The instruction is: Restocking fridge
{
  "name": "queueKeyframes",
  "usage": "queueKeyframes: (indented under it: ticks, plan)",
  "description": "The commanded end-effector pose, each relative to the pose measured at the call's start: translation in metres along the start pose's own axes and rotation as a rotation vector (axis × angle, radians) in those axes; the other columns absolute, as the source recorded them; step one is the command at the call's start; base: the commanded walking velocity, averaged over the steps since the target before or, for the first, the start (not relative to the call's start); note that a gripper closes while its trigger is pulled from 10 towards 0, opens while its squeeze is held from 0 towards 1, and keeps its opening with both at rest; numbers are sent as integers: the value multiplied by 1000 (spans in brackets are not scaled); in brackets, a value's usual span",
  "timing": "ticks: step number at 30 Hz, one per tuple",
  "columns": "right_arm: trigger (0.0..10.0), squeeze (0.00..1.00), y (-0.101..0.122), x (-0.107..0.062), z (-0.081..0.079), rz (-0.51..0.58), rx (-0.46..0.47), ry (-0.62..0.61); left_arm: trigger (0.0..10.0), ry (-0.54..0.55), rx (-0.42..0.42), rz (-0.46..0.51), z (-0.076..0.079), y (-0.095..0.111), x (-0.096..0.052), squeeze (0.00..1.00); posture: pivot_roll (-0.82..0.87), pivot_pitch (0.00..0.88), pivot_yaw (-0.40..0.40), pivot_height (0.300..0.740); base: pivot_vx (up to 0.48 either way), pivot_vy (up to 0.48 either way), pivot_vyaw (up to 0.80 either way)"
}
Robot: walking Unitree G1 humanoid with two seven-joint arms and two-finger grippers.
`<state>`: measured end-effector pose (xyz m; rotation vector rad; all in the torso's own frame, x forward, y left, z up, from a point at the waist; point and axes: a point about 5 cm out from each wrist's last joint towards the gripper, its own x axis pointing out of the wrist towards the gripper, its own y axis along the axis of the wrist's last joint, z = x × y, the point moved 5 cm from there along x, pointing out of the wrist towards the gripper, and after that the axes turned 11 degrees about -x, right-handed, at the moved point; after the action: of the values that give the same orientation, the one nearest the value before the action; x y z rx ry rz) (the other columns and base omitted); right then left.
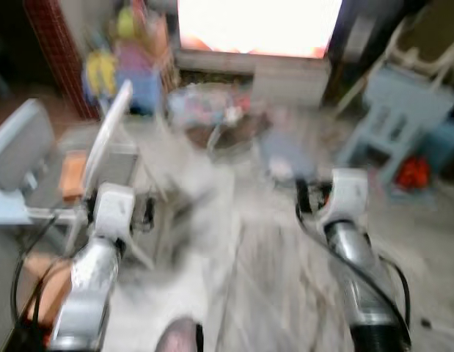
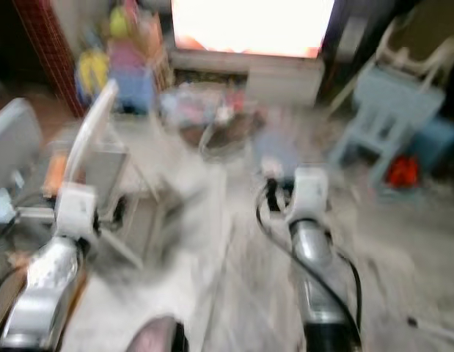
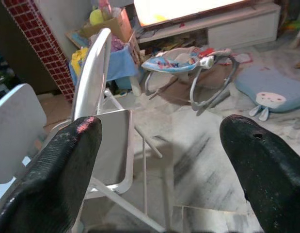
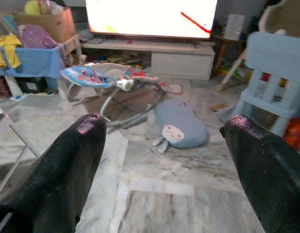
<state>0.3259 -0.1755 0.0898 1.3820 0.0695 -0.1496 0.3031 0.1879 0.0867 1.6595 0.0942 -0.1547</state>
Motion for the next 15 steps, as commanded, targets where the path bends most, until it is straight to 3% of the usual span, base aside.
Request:
queueKeyframes:
  ticks: [1,6,15]
  plan:
    - [10000,0,4,1,-3,7,5,3,10000,-4,13,14,-1,6,1,0,104,0,-24,740,-326,0,0]
    - [10000,0,5,2,-4,10,6,8,10000,-2,18,24,-2,8,1,0,106,0,-27,740,-311,0,0]
    - [10000,0,8,3,-5,24,12,19,10000,4,5,20,-4,7,2,0,103,0,-27,740,0,0,0]
